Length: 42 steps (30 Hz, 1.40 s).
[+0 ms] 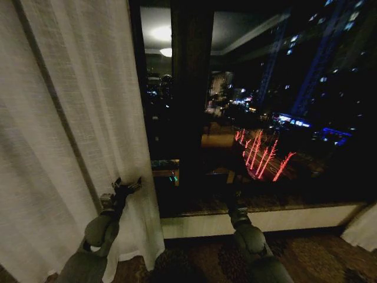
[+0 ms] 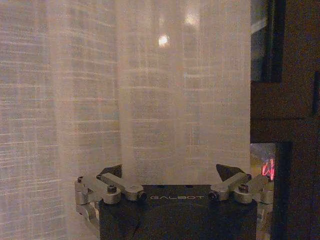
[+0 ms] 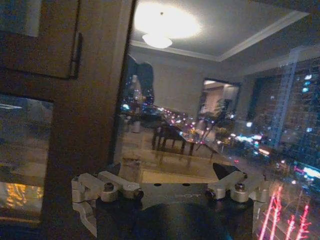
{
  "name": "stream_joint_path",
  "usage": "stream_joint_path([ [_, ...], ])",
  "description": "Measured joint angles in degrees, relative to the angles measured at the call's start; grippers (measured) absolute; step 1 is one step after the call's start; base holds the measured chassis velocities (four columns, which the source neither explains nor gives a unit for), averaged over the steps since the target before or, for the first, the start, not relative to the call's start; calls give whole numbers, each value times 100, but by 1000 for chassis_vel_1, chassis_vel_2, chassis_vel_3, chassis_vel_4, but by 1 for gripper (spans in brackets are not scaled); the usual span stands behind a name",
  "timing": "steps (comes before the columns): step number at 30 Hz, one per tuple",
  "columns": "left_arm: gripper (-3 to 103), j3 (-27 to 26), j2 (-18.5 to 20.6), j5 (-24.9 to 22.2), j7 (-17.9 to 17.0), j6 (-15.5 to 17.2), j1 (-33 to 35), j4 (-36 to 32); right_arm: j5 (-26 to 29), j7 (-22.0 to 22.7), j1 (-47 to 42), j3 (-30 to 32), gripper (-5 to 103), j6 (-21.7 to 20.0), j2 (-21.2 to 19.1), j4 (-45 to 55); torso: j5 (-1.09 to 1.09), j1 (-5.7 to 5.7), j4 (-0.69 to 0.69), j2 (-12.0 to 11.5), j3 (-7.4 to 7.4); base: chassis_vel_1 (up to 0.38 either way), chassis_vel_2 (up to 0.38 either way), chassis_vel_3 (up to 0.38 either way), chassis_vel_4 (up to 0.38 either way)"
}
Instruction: Open the curtains by pulling them apart, changing their state from closed to fully open.
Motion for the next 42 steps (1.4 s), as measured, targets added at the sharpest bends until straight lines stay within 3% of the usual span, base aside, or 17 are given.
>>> stream_joint_path([
  [2,97,32,1,19,-37,14,-63,60,4,4,-13,43,100,3,-7,1,0,0,0,0,0,0,0,0,0],
  [4,87,57,18,17,-118,33,-164,149,6,9,-17,76,100,21,1,-18,0,0,1,0,0,0,0,0,0],
  [7,82,52,27,-5,-128,69,-211,183,7,12,-8,76,100,34,25,-38,0,0,1,0,0,0,0,0,0],
  [9,71,38,46,-53,-129,102,-223,185,8,15,19,65,100,39,43,-57,0,0,2,0,0,0,0,0,0],
  [12,64,20,59,-78,-129,112,-222,185,9,15,47,52,100,43,49,-70,0,0,2,1,0,0,0,0,0],
  [16,43,-42,61,-96,-141,112,-198,197,13,15,64,39,100,69,53,-76,0,-1,1,1,0,0,0,0,0],
  [18,43,-55,61,-99,-141,112,-188,197,14,15,65,33,100,80,56,-78,0,-1,1,1,-1,0,0,0,0],
  [22,22,-127,80,-149,-138,112,-127,143,15,14,88,9,100,112,68,-82,0,-1,1,1,0,0,0,0,0],
  [24,22,-145,84,-167,-138,112,-115,128,14,12,99,2,100,113,69,-83,0,-1,1,1,0,0,0,0,0],
  [28,2,-243,127,-233,-134,122,-49,43,8,10,151,-75,100,115,81,-84,0,-1,1,1,-1,0,0,0,0],
  [42,0,-490,190,-282,-58,124,264,-199,-519,-62,146,-187,100,93,116,-162,0,-1,1,1,-1,0,0,0,0],
])
